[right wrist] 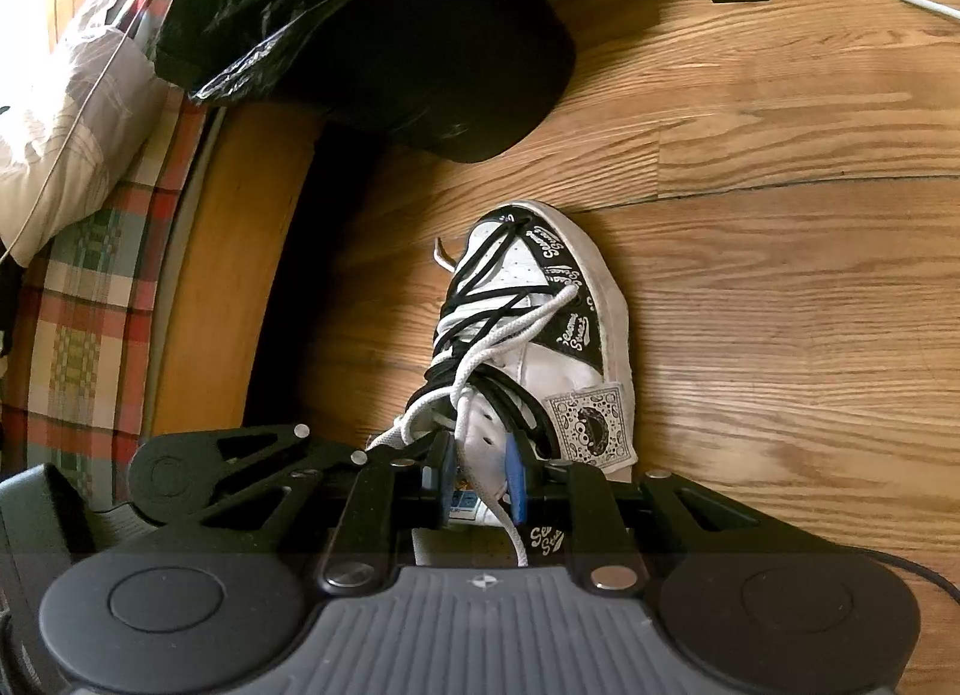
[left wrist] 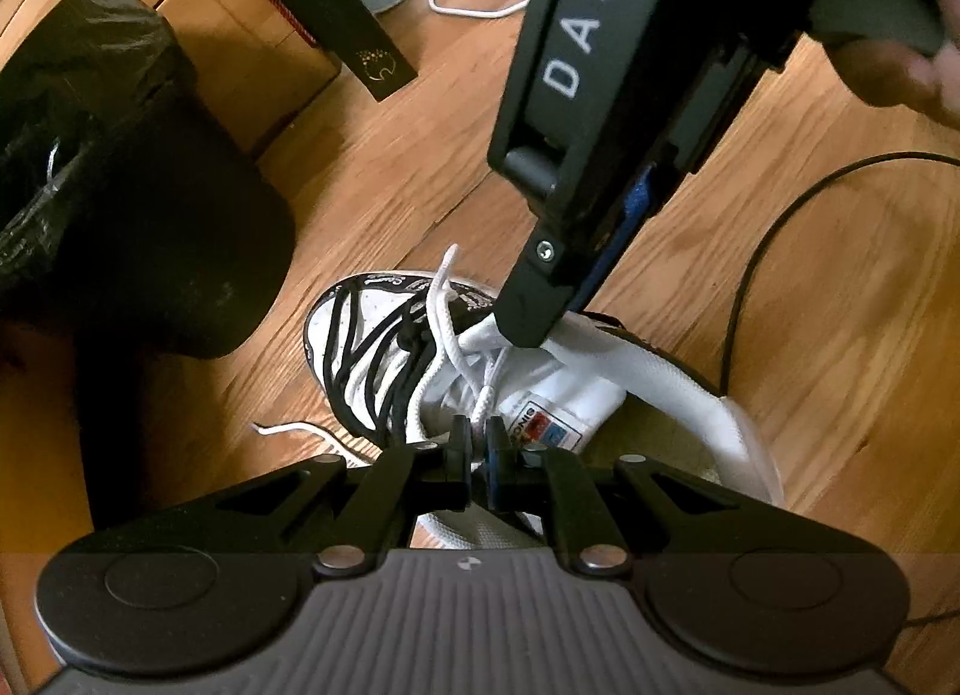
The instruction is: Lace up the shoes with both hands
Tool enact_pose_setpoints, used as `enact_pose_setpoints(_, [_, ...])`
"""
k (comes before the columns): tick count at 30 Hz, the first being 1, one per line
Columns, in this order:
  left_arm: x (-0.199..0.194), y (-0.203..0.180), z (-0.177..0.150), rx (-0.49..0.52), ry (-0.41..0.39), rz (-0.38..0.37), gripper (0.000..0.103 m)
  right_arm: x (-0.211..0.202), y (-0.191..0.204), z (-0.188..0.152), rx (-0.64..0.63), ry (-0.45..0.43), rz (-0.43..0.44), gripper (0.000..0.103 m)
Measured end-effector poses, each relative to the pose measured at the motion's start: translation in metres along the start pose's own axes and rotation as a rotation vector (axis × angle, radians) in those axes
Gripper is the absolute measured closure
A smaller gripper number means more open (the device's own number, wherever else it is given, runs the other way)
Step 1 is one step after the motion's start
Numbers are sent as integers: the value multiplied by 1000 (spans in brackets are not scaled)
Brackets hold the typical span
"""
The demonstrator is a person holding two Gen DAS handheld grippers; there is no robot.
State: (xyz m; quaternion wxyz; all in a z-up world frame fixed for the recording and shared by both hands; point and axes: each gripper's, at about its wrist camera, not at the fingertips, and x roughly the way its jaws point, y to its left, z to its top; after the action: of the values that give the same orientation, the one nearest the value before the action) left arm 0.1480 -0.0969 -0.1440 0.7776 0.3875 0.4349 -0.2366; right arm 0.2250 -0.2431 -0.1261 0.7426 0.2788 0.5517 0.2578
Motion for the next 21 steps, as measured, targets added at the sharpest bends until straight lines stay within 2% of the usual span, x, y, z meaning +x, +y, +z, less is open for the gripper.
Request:
enact_pose_setpoints(4, [-7,0,3,14,-21,15,97,1,4,0,-24,0,-13,82])
enact_pose_setpoints(14, [6,-2,-1,18,16,3,97,3,5,1,-22,3,-13,82])
enact_pose_setpoints(21, [-4,3,0,26,11,-6,97,2,4,2,-22,7,-13,81])
